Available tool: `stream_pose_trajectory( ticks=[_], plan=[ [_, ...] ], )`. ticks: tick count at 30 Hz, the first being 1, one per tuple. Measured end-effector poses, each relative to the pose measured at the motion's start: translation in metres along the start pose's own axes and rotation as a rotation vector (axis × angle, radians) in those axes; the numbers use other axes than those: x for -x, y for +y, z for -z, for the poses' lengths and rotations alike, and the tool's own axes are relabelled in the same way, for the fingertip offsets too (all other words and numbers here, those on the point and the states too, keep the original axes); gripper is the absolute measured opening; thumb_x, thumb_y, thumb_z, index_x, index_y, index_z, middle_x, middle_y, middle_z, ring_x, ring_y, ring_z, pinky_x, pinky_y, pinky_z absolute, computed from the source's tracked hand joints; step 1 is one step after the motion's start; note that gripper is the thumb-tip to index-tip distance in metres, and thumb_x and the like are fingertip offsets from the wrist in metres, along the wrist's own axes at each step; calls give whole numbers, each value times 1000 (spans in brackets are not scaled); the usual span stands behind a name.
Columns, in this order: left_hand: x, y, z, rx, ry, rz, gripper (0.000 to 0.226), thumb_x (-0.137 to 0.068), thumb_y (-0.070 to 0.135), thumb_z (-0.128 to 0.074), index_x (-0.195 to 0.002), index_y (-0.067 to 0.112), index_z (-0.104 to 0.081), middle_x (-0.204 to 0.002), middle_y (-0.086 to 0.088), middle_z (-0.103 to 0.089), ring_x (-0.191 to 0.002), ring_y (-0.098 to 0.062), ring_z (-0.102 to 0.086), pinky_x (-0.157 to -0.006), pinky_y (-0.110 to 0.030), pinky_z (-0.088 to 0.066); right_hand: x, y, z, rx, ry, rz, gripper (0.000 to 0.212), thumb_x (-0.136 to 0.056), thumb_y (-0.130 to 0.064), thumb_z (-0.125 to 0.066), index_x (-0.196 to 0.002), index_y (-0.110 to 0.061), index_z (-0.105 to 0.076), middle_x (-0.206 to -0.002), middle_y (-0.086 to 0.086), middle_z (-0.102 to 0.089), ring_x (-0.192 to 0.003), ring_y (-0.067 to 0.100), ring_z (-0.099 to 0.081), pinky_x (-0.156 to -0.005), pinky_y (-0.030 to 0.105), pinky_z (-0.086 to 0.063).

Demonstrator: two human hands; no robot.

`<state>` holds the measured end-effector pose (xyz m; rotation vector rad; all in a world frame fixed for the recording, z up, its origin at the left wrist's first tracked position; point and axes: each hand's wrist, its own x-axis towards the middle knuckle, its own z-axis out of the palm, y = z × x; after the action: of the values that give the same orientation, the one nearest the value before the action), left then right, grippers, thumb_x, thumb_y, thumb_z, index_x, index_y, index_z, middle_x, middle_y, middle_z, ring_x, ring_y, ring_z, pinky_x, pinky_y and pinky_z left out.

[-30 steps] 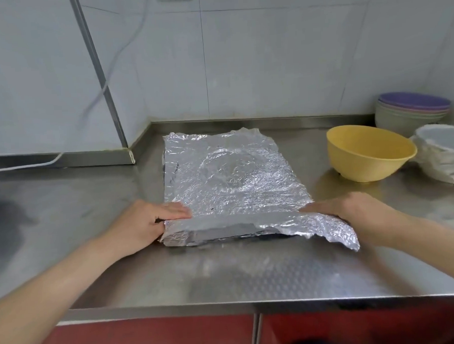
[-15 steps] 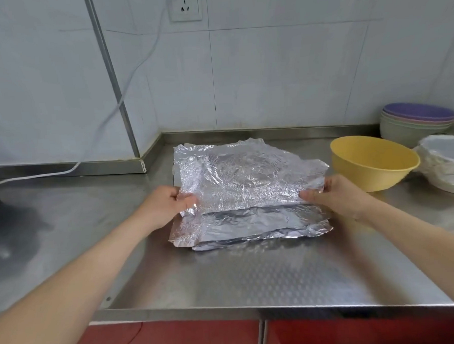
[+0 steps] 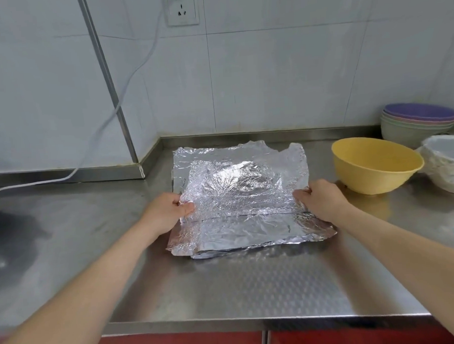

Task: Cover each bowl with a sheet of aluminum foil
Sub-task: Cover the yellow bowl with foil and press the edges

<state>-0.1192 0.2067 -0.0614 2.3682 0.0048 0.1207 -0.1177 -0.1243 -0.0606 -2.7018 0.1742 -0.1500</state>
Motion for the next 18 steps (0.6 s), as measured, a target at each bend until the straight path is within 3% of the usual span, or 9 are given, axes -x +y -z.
stream_pose_trajectory(
  ticks=[12, 18],
  plan=[
    [-5, -15, -7, 46, 156, -34, 54, -81, 34, -76, -47, 16, -38, -44, 3, -33, -47, -14, -29, -53, -30, -18, -4, -3, -12, 126, 55, 45, 35, -101, -36, -38, -80, -9, -49, -80, 8, -52, -78, 29, -49, -66, 34, -36],
    [-5, -17, -11, 57, 204, -71, 51, -81, 35, -75, -49, 13, -41, -46, -1, -33, -47, -15, -28, -52, -29, -18, -11, -1, -16, 239, 52, 47, 40, -100, -44, -34, -76, -16, -49, -80, 5, -55, -77, 28, -53, -65, 33, -40]
  ],
)
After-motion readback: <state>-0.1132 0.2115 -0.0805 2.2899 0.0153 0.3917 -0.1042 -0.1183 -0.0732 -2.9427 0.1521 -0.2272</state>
